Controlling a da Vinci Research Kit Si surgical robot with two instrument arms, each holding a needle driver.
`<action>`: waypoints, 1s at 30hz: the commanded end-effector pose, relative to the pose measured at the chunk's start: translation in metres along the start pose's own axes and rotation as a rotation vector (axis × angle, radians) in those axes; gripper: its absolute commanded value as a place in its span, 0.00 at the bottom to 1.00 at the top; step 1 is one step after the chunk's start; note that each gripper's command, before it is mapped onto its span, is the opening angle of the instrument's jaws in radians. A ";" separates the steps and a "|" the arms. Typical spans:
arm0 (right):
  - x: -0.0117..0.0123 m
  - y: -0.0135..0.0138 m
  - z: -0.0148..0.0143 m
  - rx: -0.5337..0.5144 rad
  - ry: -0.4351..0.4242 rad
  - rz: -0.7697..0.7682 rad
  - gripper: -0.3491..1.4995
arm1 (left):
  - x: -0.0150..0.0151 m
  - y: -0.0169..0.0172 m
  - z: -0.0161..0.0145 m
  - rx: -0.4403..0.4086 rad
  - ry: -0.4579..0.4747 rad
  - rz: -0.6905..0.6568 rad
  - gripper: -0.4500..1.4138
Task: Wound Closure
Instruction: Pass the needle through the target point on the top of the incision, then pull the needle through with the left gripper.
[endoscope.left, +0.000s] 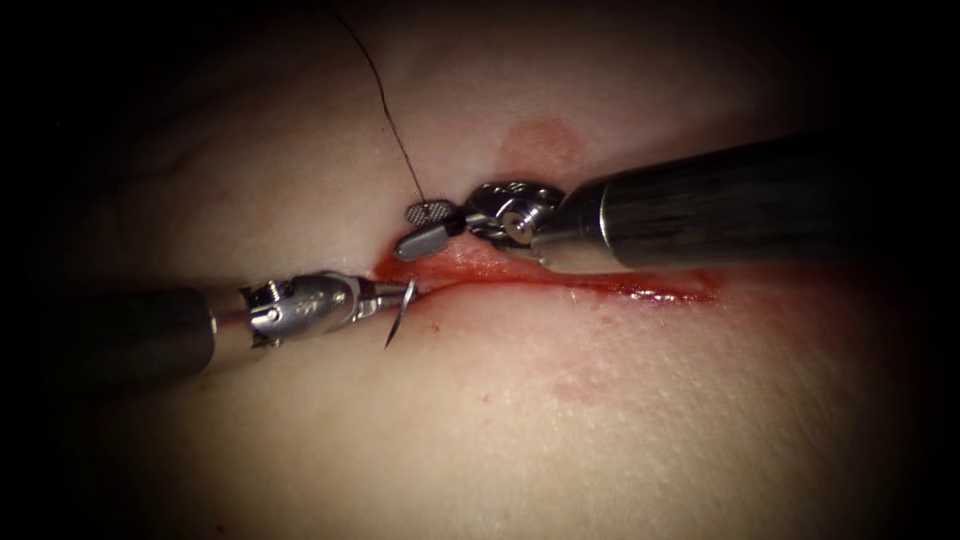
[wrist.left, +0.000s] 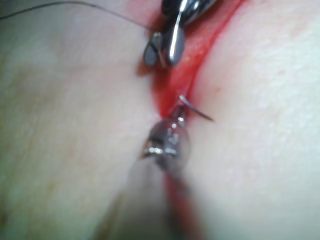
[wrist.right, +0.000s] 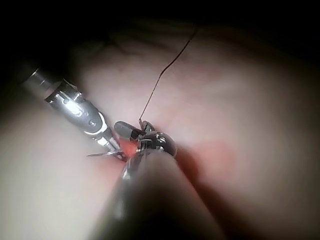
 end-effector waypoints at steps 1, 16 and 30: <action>0.0004 0.0009 0.0000 -0.031 0.005 -0.022 0.97 | -0.0003 0.0002 0.0009 -0.002 0.002 0.000 0.05; 0.0013 0.0022 -0.0016 -0.051 0.004 -0.071 0.98 | 0.0008 0.0000 0.0001 0.002 -0.001 0.055 0.05; -0.0010 0.0025 -0.0058 -0.086 0.000 -0.074 0.98 | 0.0017 0.0012 0.0000 0.061 0.100 0.280 0.20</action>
